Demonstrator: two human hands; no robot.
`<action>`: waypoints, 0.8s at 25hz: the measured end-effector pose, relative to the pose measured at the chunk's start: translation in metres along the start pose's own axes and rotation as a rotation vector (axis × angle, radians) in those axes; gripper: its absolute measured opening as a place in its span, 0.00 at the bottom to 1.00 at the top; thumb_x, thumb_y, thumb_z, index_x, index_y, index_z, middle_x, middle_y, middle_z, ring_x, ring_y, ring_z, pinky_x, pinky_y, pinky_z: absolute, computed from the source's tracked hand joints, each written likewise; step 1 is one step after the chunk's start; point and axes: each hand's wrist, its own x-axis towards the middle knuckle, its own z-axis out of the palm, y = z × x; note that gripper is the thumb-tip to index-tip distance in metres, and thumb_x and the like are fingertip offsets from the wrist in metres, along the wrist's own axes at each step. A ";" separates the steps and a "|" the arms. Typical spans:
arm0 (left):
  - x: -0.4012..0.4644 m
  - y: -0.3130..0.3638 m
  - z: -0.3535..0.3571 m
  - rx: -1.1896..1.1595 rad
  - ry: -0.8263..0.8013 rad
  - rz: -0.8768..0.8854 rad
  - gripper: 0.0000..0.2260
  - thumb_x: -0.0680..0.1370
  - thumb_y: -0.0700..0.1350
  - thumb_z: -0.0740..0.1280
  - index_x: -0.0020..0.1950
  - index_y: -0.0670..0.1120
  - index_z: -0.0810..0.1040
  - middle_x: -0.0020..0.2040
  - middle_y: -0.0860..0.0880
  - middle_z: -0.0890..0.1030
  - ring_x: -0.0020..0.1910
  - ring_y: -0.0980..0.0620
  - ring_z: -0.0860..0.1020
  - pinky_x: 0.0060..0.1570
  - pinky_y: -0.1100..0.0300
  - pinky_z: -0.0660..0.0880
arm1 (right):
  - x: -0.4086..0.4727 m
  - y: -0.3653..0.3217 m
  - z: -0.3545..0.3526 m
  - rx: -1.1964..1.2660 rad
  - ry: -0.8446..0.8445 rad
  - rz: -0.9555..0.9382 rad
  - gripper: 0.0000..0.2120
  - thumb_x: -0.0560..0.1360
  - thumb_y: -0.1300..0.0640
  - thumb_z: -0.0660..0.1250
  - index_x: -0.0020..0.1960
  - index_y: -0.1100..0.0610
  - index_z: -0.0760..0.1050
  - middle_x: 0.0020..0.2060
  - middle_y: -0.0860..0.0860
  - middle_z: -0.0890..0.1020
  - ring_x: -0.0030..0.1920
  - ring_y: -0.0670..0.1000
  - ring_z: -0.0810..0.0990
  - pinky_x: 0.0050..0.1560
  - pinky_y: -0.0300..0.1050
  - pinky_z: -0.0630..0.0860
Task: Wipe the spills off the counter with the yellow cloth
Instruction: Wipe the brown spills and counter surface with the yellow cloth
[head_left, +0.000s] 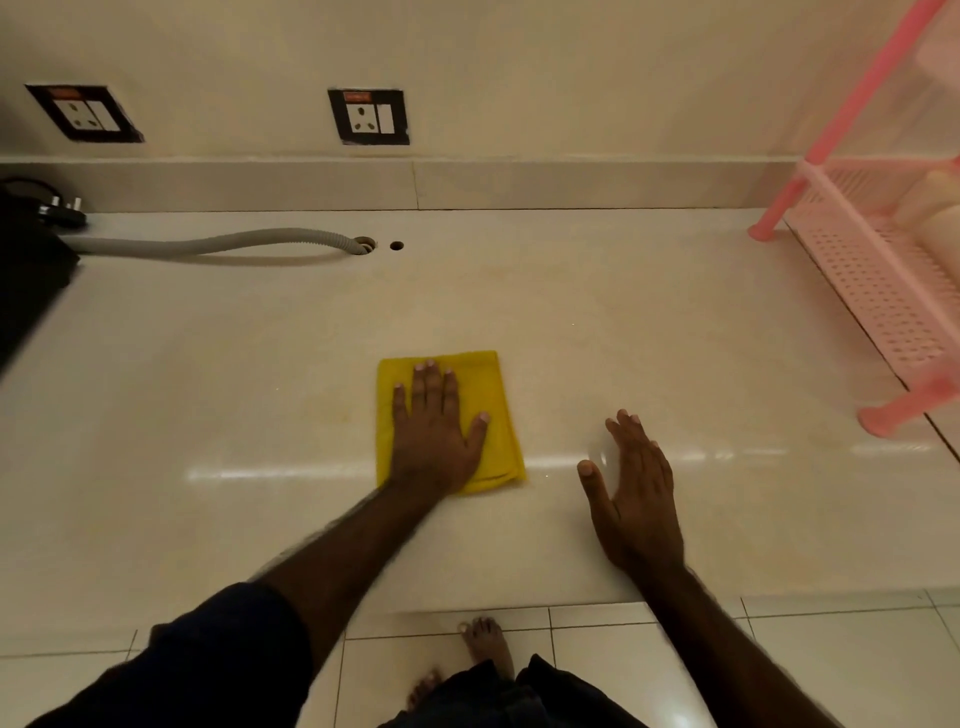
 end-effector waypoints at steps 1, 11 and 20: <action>-0.009 0.003 0.002 -0.001 0.000 0.041 0.36 0.82 0.64 0.51 0.82 0.40 0.59 0.83 0.37 0.59 0.83 0.38 0.55 0.80 0.35 0.53 | 0.000 0.000 0.000 0.011 0.006 0.001 0.41 0.81 0.25 0.45 0.83 0.50 0.59 0.85 0.50 0.61 0.85 0.49 0.56 0.86 0.58 0.53; -0.090 -0.099 -0.016 0.017 0.054 0.105 0.35 0.82 0.67 0.53 0.84 0.50 0.52 0.85 0.47 0.54 0.85 0.48 0.50 0.82 0.41 0.53 | 0.001 -0.001 0.002 0.005 -0.012 0.014 0.42 0.80 0.24 0.46 0.84 0.49 0.56 0.84 0.52 0.63 0.84 0.53 0.60 0.85 0.58 0.55; 0.009 -0.169 -0.039 0.023 0.029 -0.296 0.42 0.75 0.69 0.43 0.83 0.44 0.57 0.84 0.42 0.57 0.84 0.41 0.54 0.81 0.36 0.49 | 0.002 -0.003 0.003 -0.106 -0.048 -0.034 0.40 0.80 0.24 0.46 0.83 0.47 0.57 0.85 0.50 0.61 0.85 0.51 0.56 0.85 0.61 0.54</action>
